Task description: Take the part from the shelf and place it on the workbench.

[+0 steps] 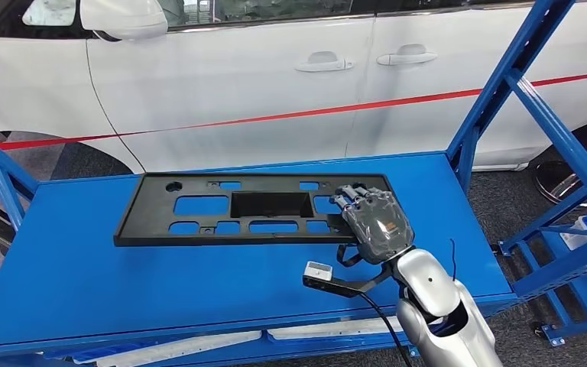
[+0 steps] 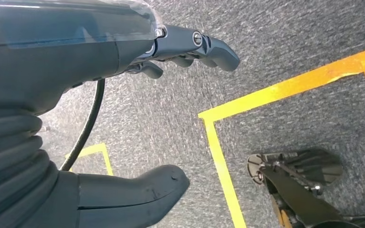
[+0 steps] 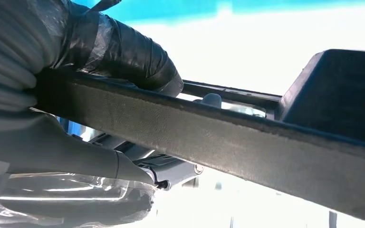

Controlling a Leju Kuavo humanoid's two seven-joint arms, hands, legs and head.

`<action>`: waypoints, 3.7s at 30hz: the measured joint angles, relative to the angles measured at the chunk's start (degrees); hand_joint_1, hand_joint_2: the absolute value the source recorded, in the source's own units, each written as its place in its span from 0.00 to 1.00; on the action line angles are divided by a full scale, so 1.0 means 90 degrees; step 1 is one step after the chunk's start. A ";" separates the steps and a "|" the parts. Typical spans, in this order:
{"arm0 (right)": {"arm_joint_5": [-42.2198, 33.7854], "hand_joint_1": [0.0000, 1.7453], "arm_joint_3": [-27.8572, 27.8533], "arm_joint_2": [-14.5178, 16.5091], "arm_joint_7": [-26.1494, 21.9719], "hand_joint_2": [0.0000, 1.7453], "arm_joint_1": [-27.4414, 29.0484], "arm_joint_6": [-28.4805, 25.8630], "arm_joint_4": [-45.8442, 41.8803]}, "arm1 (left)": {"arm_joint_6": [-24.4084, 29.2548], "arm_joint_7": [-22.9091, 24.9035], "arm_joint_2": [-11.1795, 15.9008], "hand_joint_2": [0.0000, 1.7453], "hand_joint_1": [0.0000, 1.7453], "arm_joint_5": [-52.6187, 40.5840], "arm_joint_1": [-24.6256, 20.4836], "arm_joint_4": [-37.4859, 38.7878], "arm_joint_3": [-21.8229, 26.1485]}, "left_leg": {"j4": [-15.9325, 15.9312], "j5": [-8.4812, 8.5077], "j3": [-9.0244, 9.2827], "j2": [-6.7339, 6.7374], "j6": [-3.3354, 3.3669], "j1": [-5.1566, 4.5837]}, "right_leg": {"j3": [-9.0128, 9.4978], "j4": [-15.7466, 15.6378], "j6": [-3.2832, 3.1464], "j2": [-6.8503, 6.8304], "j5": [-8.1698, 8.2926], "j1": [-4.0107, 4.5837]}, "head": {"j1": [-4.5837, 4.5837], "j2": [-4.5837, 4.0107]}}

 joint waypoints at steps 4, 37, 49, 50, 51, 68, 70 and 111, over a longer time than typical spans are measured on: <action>0.0290 1.00 0.0000 -0.0057 -0.0058 1.00 0.0035 -0.0713 -0.0403 | -0.0004 -0.0049 -0.0047 1.00 0.00 -0.0037 0.0024 -0.0061 0.0000 | 0.0000 -0.0004 0.0001 0.0000 -0.0003 0.0000 | 0.0000 0.0000 0.0002 0.0001 -0.0002 0.0000 | 0.0001 0.0000; 0.0747 1.00 0.0013 -0.0482 -0.0054 1.00 0.0366 -0.1611 -0.0891 | 0.0033 -0.0107 -0.0118 1.00 0.00 -0.0353 0.0065 -0.0163 -0.0002 | 0.0267 0.0234 -0.0434 0.0049 -0.0064 0.0073 | 0.0225 0.0142 0.0151 -0.0011 -0.0342 -0.0113 | 0.0001 0.0000; 0.0747 1.00 0.0013 -0.0493 -0.0047 1.00 0.0426 -0.1532 -0.0892 | 0.0049 -0.0101 -0.0116 1.00 0.00 -0.0397 0.0036 -0.0163 -0.0002 | 0.0385 -0.0270 0.0074 0.0054 0.0095 -0.0027 | -0.0380 0.0144 -0.0033 -0.0058 0.0197 0.0026 | 0.0001 0.0000; 0.0747 1.00 0.0013 -0.0493 -0.0043 1.00 0.0430 -0.1531 -0.0894 | 0.0052 -0.0101 -0.0112 1.00 0.00 -0.0406 0.0029 -0.0163 -0.0002 | 0.0189 -0.0259 0.0164 0.0052 0.0111 -0.0054 | -0.0392 0.0137 0.0006 -0.0064 0.0254 0.0017 | 0.0001 0.0000; 0.0747 1.00 0.0014 -0.0493 -0.0040 1.00 0.0434 -0.1530 -0.0895 | 0.0053 -0.0101 -0.0111 1.00 0.00 -0.0410 0.0025 -0.0163 -0.0002 | 0.0144 -0.0226 0.0156 0.0048 0.0115 -0.0077 | -0.0396 0.0116 0.0049 -0.0070 0.0315 0.0007 | 0.0001 0.0000; 0.0739 1.00 0.0023 -0.0498 -0.0005 1.00 0.0514 -0.1464 -0.0947 | 0.0057 -0.0094 -0.0131 1.00 0.00 -0.0413 0.0030 -0.0163 0.0002 | 0.0244 0.0836 -0.1017 0.0093 0.0042 -0.0059 | 0.0786 -0.0152 0.0015 -0.0070 -0.0596 0.0012 | 0.0001 0.0000; 0.0738 1.00 0.0034 -0.0491 -0.0004 1.00 0.0520 -0.1418 -0.0953 | 0.0057 -0.0087 -0.0129 1.00 0.00 -0.0413 0.0042 -0.0163 0.0009 | 0.0537 0.0480 -0.1156 0.0075 -0.0024 -0.0048 | 0.0653 -0.0192 -0.0088 -0.0102 -0.0432 -0.0025 | -0.0001 0.0000; 0.0744 1.00 0.0199 -0.0427 0.0032 1.00 0.0574 -0.1228 -0.1032 | 0.0049 -0.0016 -0.0127 1.00 0.00 -0.0415 0.0017 -0.0161 0.0013 | 0.0179 -0.0163 0.0110 0.0060 -0.0020 -0.0022 | -0.0299 0.0082 0.0072 -0.0138 0.0259 -0.0023 | -0.0002 0.0000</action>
